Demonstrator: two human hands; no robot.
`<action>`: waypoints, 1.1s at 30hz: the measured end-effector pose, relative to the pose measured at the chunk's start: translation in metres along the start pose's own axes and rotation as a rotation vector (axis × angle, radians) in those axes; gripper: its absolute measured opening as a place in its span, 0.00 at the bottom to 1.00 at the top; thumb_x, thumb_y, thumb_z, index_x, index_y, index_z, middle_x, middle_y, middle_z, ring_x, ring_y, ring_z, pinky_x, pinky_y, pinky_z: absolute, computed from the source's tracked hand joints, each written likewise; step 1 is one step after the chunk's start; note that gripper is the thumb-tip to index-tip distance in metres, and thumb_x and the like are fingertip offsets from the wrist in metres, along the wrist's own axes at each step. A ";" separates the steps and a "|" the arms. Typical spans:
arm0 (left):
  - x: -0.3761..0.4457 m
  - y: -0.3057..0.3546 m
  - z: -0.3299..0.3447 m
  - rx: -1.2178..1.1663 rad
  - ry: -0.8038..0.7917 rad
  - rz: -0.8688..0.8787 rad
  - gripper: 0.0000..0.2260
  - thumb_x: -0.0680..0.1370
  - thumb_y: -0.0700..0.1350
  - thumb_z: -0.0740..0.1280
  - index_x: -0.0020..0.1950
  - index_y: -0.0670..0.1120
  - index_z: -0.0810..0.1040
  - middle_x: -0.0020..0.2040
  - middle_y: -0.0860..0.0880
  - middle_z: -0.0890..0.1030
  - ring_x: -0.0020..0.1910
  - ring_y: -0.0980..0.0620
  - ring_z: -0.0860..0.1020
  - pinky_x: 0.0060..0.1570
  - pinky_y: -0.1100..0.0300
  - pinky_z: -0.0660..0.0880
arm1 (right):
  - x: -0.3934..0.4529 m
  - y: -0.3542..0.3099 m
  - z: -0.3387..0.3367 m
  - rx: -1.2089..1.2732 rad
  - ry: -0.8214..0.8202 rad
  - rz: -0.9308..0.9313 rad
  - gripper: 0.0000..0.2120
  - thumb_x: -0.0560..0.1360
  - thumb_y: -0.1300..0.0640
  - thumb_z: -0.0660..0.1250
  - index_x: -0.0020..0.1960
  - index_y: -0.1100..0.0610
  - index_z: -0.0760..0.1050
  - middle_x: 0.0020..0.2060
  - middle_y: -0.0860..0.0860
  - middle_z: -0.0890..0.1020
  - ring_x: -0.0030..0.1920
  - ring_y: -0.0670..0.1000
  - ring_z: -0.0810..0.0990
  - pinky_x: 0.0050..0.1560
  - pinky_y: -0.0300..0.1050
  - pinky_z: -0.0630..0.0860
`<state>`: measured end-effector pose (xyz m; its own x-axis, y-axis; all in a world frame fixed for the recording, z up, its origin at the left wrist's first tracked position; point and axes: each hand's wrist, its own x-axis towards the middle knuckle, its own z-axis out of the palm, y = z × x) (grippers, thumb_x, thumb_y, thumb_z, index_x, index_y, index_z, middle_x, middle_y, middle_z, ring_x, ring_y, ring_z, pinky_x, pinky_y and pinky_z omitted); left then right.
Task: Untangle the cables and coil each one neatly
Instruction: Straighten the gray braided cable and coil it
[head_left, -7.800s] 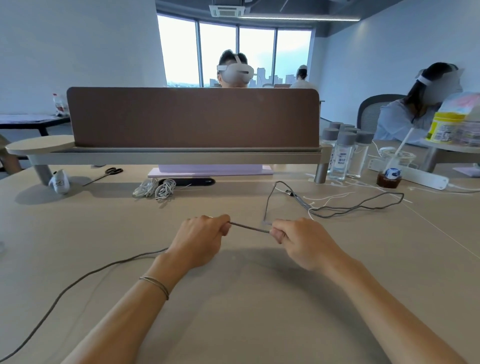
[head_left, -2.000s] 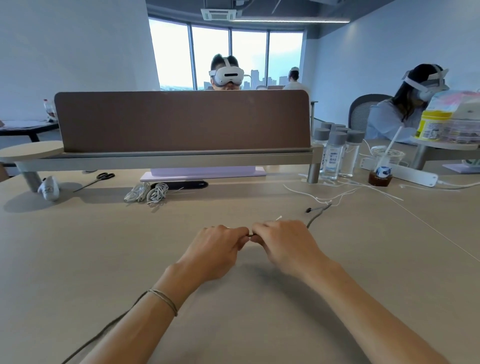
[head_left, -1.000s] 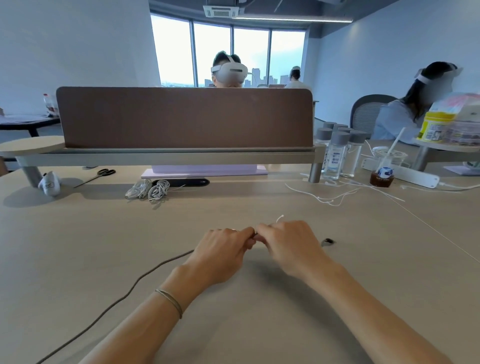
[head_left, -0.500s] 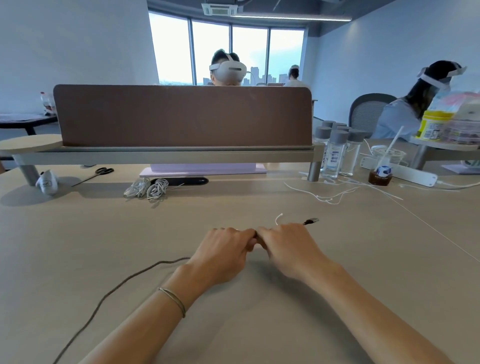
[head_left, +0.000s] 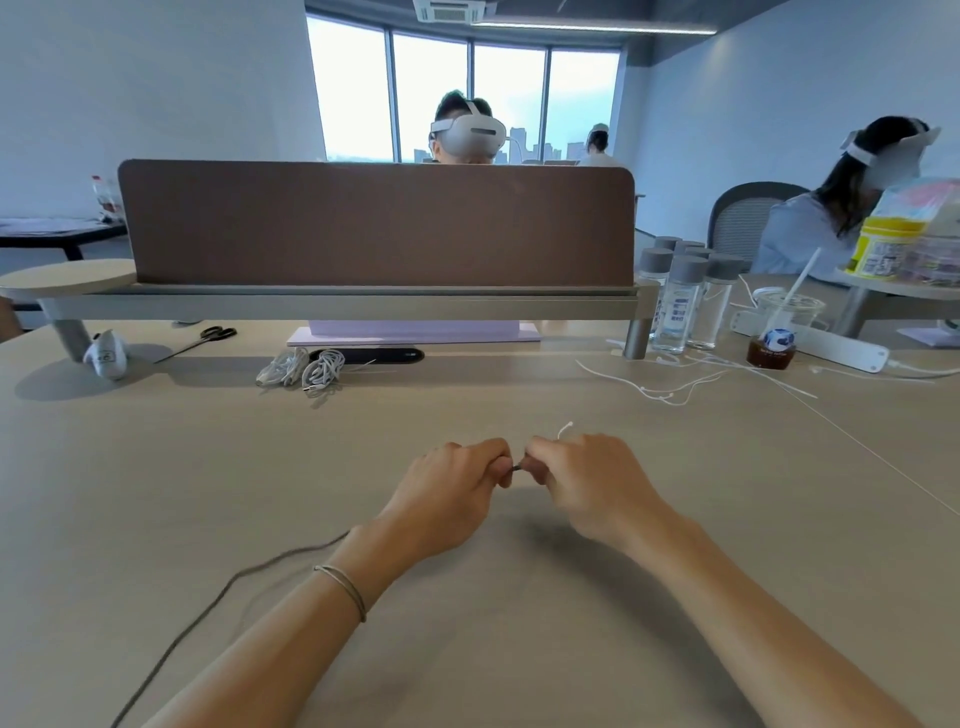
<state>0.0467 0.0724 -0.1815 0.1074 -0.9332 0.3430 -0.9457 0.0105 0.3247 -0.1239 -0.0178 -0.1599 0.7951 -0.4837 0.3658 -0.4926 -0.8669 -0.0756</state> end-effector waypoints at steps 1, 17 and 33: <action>0.001 -0.001 0.002 -0.070 0.002 -0.023 0.12 0.84 0.47 0.56 0.41 0.55 0.71 0.31 0.54 0.73 0.34 0.48 0.72 0.38 0.50 0.71 | 0.000 -0.002 0.001 0.030 0.017 -0.001 0.13 0.83 0.48 0.56 0.45 0.50 0.74 0.36 0.52 0.81 0.40 0.62 0.78 0.38 0.50 0.69; 0.011 -0.014 -0.034 -1.694 -0.158 -0.360 0.11 0.79 0.44 0.58 0.41 0.45 0.77 0.46 0.45 0.79 0.48 0.47 0.77 0.46 0.53 0.70 | 0.001 0.001 0.002 0.745 0.239 0.224 0.12 0.81 0.58 0.63 0.39 0.53 0.77 0.30 0.51 0.82 0.33 0.53 0.81 0.42 0.54 0.79; 0.010 0.021 -0.011 -1.387 0.236 -0.338 0.09 0.84 0.38 0.60 0.52 0.38 0.78 0.51 0.39 0.85 0.47 0.47 0.82 0.43 0.54 0.79 | 0.007 -0.057 0.026 1.258 -0.056 0.360 0.11 0.83 0.61 0.63 0.48 0.66 0.82 0.39 0.60 0.85 0.40 0.58 0.86 0.54 0.59 0.83</action>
<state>0.0316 0.0673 -0.1613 0.4381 -0.8829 0.1690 0.1728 0.2672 0.9480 -0.0809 0.0255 -0.1775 0.7174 -0.6884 0.1072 -0.0376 -0.1920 -0.9807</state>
